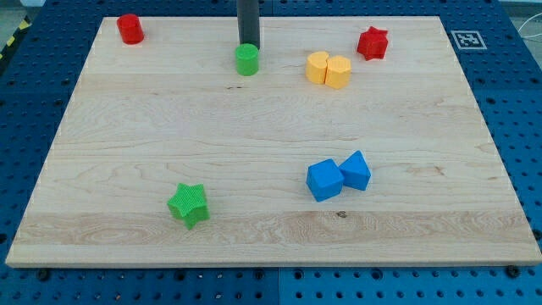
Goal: Push the green circle to the center
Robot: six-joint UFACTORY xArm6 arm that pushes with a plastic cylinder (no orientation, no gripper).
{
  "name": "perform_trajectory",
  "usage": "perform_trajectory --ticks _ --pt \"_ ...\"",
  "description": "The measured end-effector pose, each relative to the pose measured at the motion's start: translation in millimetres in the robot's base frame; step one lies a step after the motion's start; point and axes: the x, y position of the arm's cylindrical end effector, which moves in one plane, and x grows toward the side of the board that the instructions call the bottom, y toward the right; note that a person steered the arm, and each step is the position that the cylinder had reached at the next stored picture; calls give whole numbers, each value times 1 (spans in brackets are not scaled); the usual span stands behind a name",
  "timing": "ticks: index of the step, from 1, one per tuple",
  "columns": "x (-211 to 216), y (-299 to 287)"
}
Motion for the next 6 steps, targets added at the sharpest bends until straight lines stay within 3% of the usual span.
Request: perform_trajectory --ticks 6 --pt "73 9"
